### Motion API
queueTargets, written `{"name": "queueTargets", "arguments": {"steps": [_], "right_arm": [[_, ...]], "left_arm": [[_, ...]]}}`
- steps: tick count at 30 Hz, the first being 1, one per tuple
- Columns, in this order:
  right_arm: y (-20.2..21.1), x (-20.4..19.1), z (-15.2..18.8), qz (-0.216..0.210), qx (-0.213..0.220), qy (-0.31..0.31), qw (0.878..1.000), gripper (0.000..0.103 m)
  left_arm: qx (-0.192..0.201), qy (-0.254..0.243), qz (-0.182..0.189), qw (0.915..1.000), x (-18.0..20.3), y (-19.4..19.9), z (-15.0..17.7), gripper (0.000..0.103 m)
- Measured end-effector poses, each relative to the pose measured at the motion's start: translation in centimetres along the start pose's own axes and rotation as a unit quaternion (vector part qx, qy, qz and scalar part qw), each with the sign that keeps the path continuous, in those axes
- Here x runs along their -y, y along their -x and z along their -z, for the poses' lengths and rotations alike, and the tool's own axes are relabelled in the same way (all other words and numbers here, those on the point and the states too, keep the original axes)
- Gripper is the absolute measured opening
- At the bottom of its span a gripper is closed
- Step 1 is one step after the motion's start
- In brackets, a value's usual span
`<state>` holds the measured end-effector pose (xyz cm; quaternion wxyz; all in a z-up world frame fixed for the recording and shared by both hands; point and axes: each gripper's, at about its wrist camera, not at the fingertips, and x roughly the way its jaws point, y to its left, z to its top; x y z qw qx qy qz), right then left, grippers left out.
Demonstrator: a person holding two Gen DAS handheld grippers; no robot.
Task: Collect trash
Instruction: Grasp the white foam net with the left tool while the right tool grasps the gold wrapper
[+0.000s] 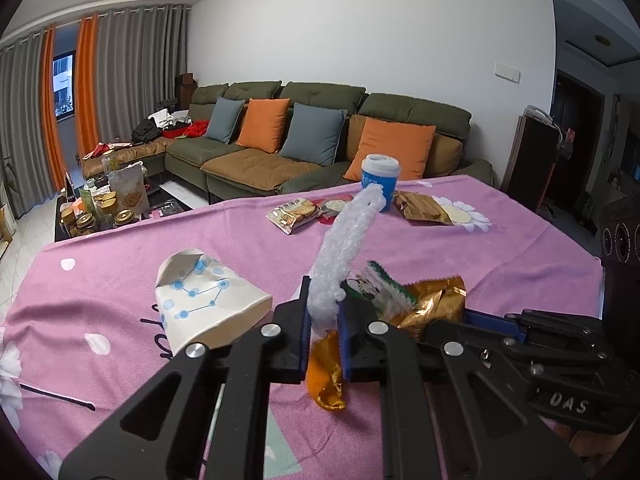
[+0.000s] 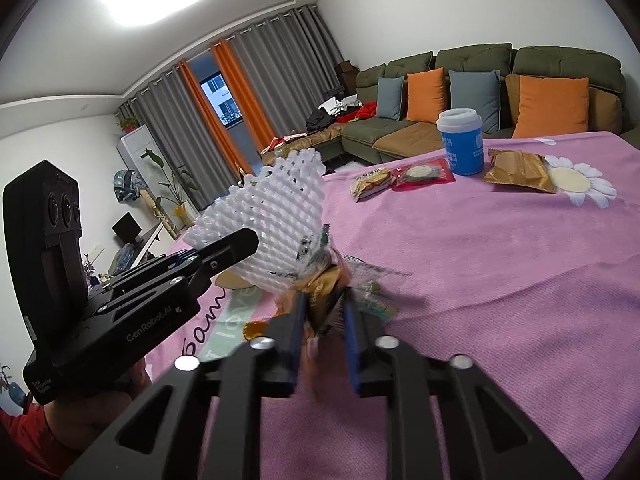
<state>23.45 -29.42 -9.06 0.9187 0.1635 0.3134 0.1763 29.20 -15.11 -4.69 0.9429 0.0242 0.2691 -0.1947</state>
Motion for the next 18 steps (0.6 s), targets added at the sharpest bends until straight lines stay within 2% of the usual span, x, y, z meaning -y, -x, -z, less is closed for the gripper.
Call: {"name": "queueTargets", "arguments": {"steps": [2, 10, 18], "right_arm": [[0.4, -0.2, -0.1, 0.0, 0.004, 0.004, 1.0, 0.002], [2.6, -1.2, -0.1, -0.006, 0.019, 0.016, 1.0, 0.002], [5.2, -3.1, 0.1, -0.005, 0.04, 0.037, 0.998, 0.002]], "left_arm": [[0.007, -0.001, -0.003, 1.0, 0.0, 0.6, 0.0, 0.011], [0.036, 0.01, -0.015, 0.9992, -0.2, 4.3, 0.0, 0.011], [0.072, 0.024, -0.031, 0.9966, -0.9, 10.2, 0.2, 0.011]]}}
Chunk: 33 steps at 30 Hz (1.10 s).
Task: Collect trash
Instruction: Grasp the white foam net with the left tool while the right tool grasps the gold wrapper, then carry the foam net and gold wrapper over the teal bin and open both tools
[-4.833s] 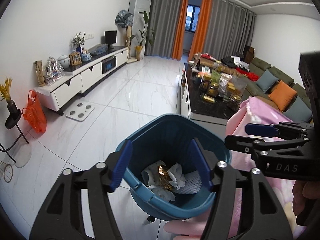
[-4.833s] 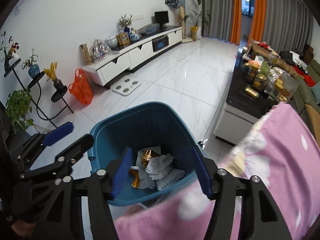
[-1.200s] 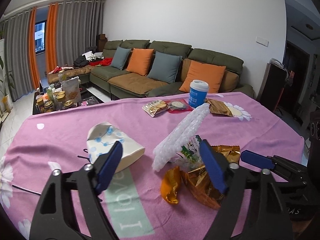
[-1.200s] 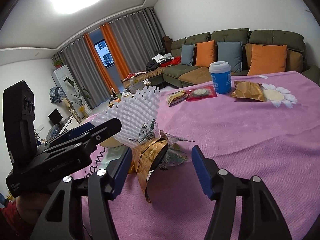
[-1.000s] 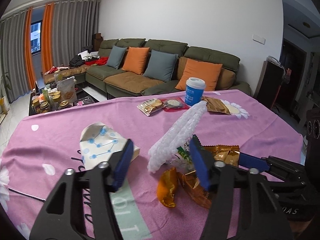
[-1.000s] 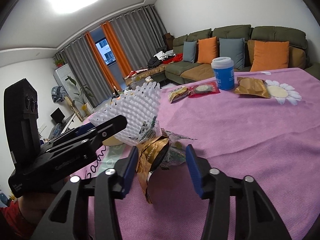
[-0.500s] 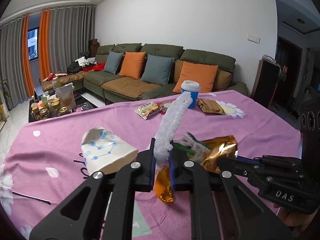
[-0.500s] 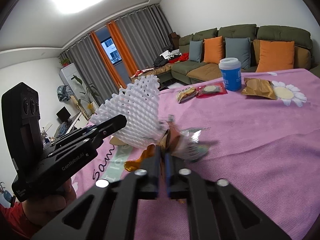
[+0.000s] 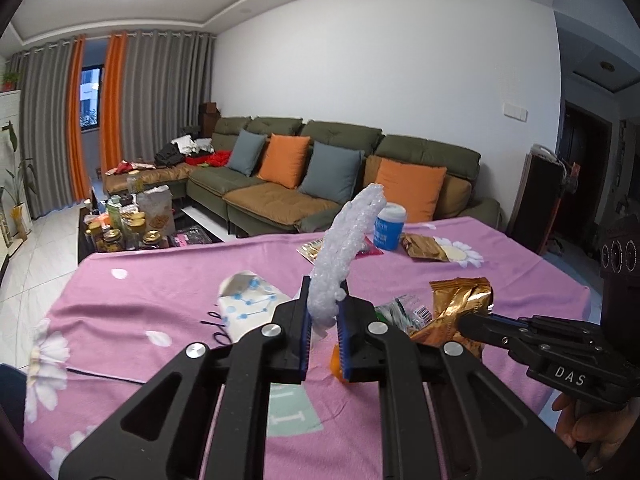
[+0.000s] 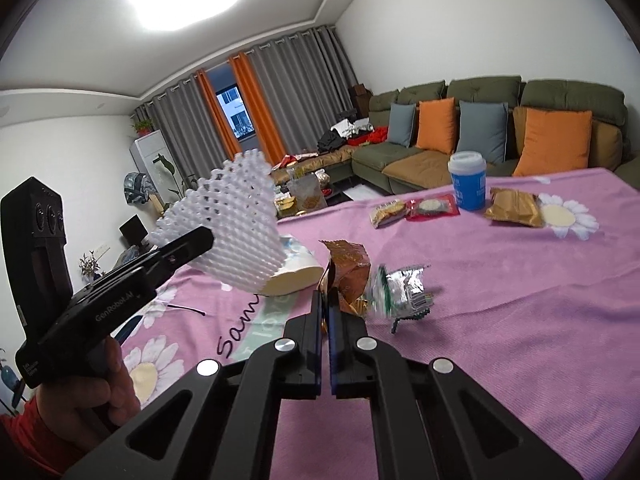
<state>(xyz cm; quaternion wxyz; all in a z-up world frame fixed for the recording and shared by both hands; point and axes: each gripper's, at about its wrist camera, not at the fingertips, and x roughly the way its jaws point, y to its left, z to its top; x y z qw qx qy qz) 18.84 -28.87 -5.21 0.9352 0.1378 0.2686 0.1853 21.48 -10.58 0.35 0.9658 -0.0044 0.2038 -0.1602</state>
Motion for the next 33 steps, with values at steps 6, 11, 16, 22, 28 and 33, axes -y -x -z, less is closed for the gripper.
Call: {"name": "queueTargets", "arguments": {"steps": [6, 11, 16, 22, 28, 33], "right_arm": [[1.6, -2.5, 0.3, -0.011, 0.014, 0.028, 0.999, 0.002], [2.5, -5.1, 0.6, -0.028, 0.022, 0.054, 0.998, 0.002], [3.2, -7.5, 0.8, -0.046, 0.03, 0.082, 0.995, 0.002], [3.7, -10.2, 1.0, -0.07, 0.036, 0.108, 0.991, 0.002], [3.7, -13.0, 0.9, -0.097, 0.04, 0.139, 0.985, 0.002], [3.0, -15.6, 0.9, -0.126, 0.037, 0.164, 0.978, 0.002]], "left_arm": [[0.025, 0.014, -0.019, 0.9994, -0.5, 5.1, 0.2, 0.011], [0.045, 0.026, -0.044, 0.9977, -1.5, 9.7, 0.8, 0.011], [0.064, 0.038, -0.071, 0.9947, -2.6, 14.1, 1.4, 0.011], [0.08, 0.055, -0.102, 0.9901, -4.0, 18.9, 2.6, 0.011], [0.095, 0.073, -0.134, 0.9837, -5.4, 23.4, 3.8, 0.011], [0.106, 0.086, -0.159, 0.9778, -6.4, 26.5, 4.9, 0.011]]}}
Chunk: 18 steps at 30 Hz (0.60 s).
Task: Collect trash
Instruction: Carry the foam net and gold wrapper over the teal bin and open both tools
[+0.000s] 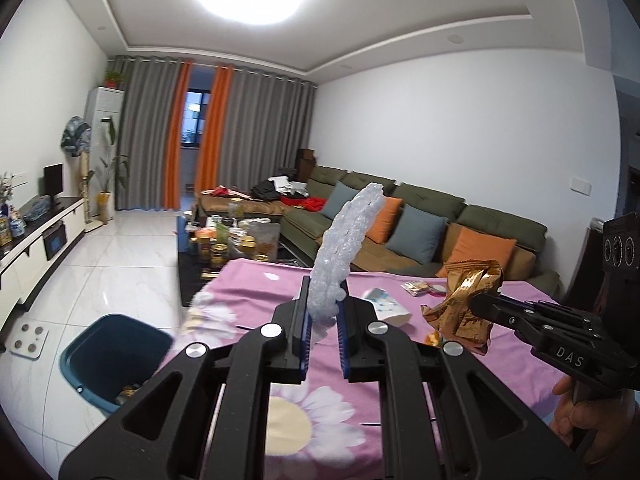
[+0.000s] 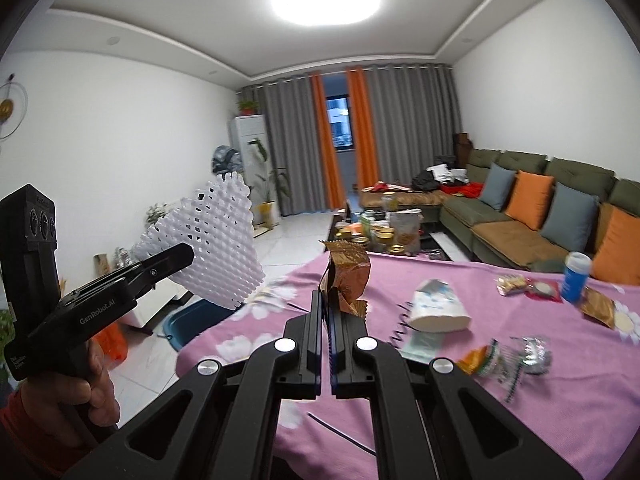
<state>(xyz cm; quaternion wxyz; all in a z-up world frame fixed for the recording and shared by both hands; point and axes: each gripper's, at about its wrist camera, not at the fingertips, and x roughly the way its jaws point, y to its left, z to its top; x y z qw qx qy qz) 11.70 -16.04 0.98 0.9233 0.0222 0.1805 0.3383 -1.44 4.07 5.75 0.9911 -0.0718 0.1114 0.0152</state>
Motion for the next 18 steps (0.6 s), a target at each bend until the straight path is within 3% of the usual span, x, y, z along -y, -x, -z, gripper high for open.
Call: {"name": "queueTargets", "arguments": {"steps": [9, 18], "right_arm": [[-3.6, -3.1, -1.5, -0.053, -0.01, 0.036, 0.998, 0.002], [-10.1, -8.2, -3.6, -0.119, -0.039, 0.078, 0.989, 0.002]], "left_arm": [[0.01, 0.024, -0.069, 0.9973, -4.5, 4.3, -0.1, 0.011], [0.005, 0.052, -0.147, 0.9878, -10.6, 7.4, 0.3, 0.011]]}}
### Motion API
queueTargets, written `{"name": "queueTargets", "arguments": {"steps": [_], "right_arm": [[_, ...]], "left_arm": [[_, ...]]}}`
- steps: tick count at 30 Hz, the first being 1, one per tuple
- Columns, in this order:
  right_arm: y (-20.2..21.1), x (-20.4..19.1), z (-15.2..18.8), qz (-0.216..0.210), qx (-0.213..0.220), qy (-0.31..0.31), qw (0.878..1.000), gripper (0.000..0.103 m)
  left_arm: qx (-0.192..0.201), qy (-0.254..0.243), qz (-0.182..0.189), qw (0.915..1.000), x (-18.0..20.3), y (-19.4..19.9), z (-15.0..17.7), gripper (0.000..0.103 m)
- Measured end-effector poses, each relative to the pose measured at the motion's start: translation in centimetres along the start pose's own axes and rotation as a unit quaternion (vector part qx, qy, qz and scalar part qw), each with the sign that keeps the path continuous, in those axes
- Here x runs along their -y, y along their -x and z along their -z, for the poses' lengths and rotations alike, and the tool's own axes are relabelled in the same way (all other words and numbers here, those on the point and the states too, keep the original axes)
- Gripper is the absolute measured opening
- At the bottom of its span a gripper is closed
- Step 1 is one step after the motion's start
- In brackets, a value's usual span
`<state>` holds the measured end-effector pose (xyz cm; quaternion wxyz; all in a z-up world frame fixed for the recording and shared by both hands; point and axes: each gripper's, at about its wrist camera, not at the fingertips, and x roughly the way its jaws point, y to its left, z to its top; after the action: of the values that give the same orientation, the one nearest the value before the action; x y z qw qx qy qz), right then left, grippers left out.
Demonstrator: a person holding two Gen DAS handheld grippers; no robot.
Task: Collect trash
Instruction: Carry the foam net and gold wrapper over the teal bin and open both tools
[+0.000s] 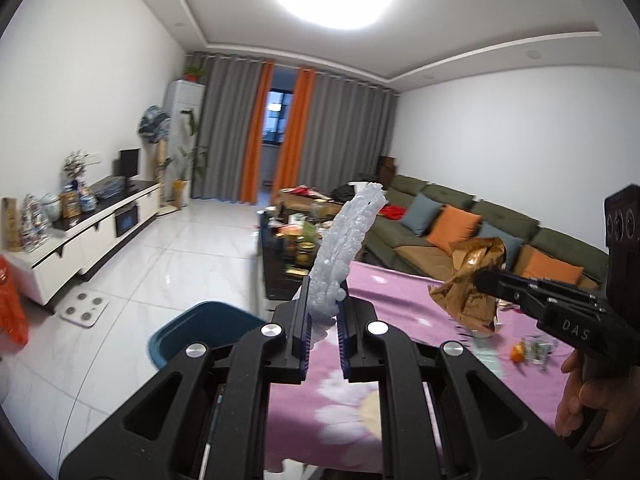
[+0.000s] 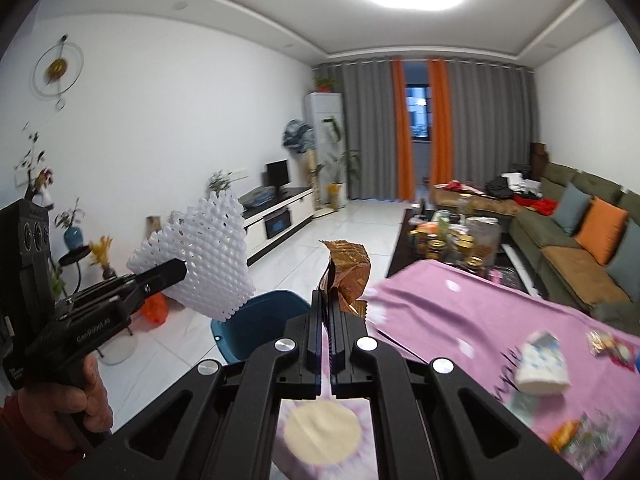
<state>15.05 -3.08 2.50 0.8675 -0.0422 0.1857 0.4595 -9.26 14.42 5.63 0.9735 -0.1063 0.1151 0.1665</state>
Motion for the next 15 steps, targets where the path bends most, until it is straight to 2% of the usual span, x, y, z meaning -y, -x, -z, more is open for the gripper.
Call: {"name": "queueTargets", "arguments": {"steps": [8, 13, 15], "right_arm": [[-8.1, -2.3, -1.8, -0.045, -0.054, 0.021, 0.997, 0.002], [-13.6, -3.5, -2.2, -0.059, -0.097, 0.037, 0.993, 0.002], [-15.5, -3.9, -1.9, -0.064, -0.112, 0.041, 0.991, 0.002]], "left_arm": [[-0.034, 0.025, -0.056, 0.9975, -5.6, -1.5, 1.1, 0.011], [-0.062, 0.039, -0.073, 0.9947, -6.6, -5.1, 2.0, 0.011], [-0.078, 0.045, -0.078, 0.9929, -6.7, -8.0, 2.5, 0.011]]}}
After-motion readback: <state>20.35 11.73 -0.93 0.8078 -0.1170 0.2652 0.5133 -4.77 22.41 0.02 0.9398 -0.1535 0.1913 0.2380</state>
